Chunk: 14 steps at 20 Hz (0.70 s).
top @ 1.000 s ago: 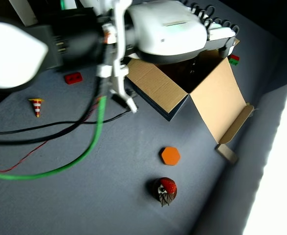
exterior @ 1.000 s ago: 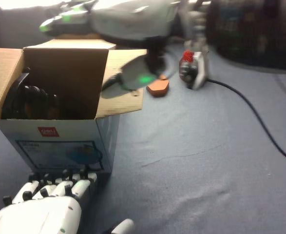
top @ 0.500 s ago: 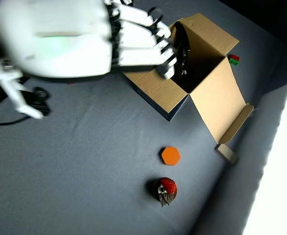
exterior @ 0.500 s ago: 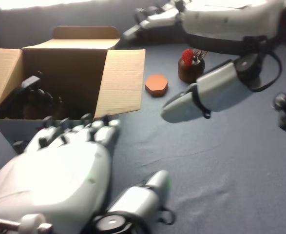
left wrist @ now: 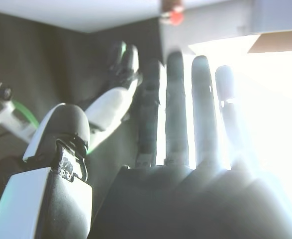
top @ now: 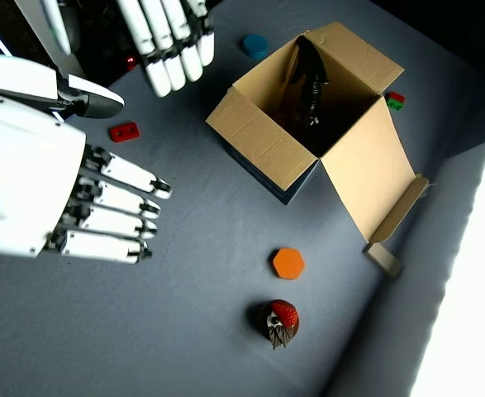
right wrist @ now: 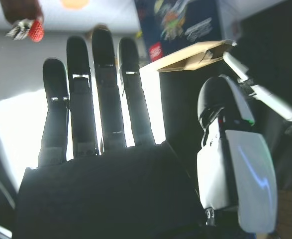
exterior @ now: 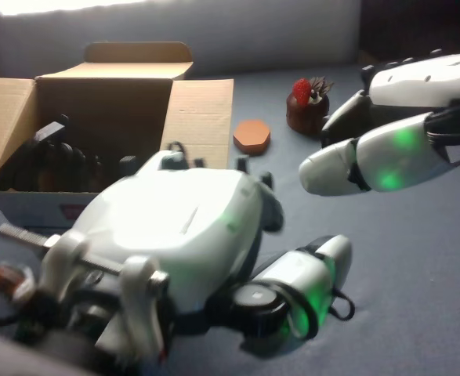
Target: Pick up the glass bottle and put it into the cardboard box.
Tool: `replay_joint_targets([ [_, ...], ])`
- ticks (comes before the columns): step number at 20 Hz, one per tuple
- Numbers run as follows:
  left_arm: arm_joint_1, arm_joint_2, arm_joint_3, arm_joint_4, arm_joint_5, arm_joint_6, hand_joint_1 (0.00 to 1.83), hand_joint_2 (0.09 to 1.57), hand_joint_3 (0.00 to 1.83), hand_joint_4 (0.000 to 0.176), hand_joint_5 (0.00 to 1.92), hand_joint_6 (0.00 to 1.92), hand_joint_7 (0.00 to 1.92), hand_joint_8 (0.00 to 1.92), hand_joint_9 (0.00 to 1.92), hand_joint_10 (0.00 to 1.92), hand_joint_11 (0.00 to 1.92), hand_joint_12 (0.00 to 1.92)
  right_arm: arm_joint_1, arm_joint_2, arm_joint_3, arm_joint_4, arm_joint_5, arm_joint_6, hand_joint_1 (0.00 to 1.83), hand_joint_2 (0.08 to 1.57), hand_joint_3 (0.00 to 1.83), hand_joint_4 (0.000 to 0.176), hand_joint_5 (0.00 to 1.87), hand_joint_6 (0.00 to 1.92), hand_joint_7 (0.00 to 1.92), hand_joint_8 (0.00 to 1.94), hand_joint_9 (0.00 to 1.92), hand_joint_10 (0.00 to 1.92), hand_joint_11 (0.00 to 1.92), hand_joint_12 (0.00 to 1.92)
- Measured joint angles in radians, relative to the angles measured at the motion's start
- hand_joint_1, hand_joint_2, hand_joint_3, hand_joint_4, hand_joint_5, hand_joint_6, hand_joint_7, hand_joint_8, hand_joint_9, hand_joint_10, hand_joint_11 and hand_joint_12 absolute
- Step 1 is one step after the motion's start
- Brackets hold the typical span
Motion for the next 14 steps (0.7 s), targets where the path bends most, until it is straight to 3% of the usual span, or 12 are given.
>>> replay_joint_targets([
  [1,0.000,0.003,0.013,0.003,0.022,0.000,0.52,1.40,0.01,0.000,0.91,1.46,0.98,1.44,0.86,1.72,0.68,1.91,0.000,0.000,-0.001,-0.002,0.005,0.009,0.44,1.42,0.04,0.000,0.94,1.64,1.13,1.53,1.12,1.72,1.13,1.92],
  [2,-0.004,0.011,0.022,0.000,0.044,0.001,0.52,1.40,0.01,0.000,0.91,1.46,0.98,1.44,0.86,1.72,0.68,1.91,0.000,0.000,-0.001,-0.004,0.006,0.009,0.44,1.42,0.04,0.000,0.94,1.64,1.13,1.53,1.12,1.72,1.13,1.92],
  [3,-0.010,0.026,0.037,0.005,0.070,0.011,0.59,1.43,0.01,0.000,1.01,1.77,1.07,1.76,1.02,1.90,0.96,1.92,0.000,0.002,-0.001,-0.006,0.003,0.010,0.49,1.45,0.04,0.000,1.03,1.64,1.23,1.61,1.22,1.84,1.27,1.92],
  [4,-0.010,0.037,0.041,0.016,0.078,0.012,0.59,1.43,0.01,0.000,1.01,1.77,1.07,1.76,1.02,1.90,0.96,1.92,0.000,0.003,-0.002,-0.006,0.005,0.012,0.49,1.45,0.04,0.000,1.03,1.64,1.23,1.61,1.22,1.84,1.27,1.92],
  [5,-0.010,0.048,0.049,0.020,0.088,0.013,0.60,1.45,0.01,0.000,1.08,1.91,1.16,1.91,1.17,1.92,1.14,1.92,0.000,0.005,-0.003,-0.006,0.006,0.012,0.54,1.47,0.04,0.000,1.08,1.79,1.26,1.76,1.28,1.92,1.37,1.92],
  [7,-0.010,0.058,0.069,0.026,0.121,0.014,0.61,1.45,0.01,0.000,1.11,1.92,1.21,1.92,1.22,1.92,1.20,1.92,0.000,0.004,-0.005,-0.007,0.012,0.013,0.57,1.48,0.05,0.000,1.11,1.87,1.28,1.82,1.32,1.92,1.39,1.92],
  [8,-0.010,0.058,0.077,0.036,0.135,0.014,0.64,1.47,0.00,0.000,1.18,1.92,1.27,1.92,1.27,1.92,1.27,1.92,0.000,0.004,-0.005,-0.005,0.017,0.013,0.62,1.49,0.05,0.022,1.18,1.88,1.32,1.87,1.36,1.92,1.43,1.92],
  [9,-0.010,0.058,0.084,0.043,0.151,0.014,0.64,1.47,0.00,0.000,1.18,1.92,1.27,1.92,1.27,1.92,1.27,1.92,0.000,0.004,-0.005,-0.006,0.019,0.013,0.62,1.49,0.05,0.022,1.18,1.88,1.32,1.87,1.36,1.92,1.43,1.92],
  [10,-0.010,0.058,0.090,0.050,0.169,0.015,0.66,1.47,0.00,0.165,1.23,1.92,1.31,1.92,1.29,1.92,1.30,1.92,0.000,0.004,-0.006,-0.007,0.021,0.013,0.63,1.50,0.06,0.170,1.23,1.87,1.34,1.88,1.39,1.92,1.46,1.92],
  [11,-0.010,0.058,0.091,0.053,0.175,0.014,0.66,1.47,0.00,0.174,1.23,1.92,1.32,1.92,1.30,1.92,1.31,1.92,0.000,0.005,-0.007,-0.010,0.021,0.011,0.63,1.50,0.06,0.175,1.23,1.87,1.34,1.88,1.39,1.92,1.46,1.92],
  [14,-0.010,0.058,0.102,0.054,0.191,0.007,0.66,1.48,0.00,0.176,1.24,1.92,1.32,1.92,1.31,1.92,1.32,1.92,-0.006,0.004,-0.010,-0.008,0.027,0.010,0.68,1.48,0.06,0.176,1.24,1.91,1.34,1.93,1.40,1.92,1.48,1.92],
])
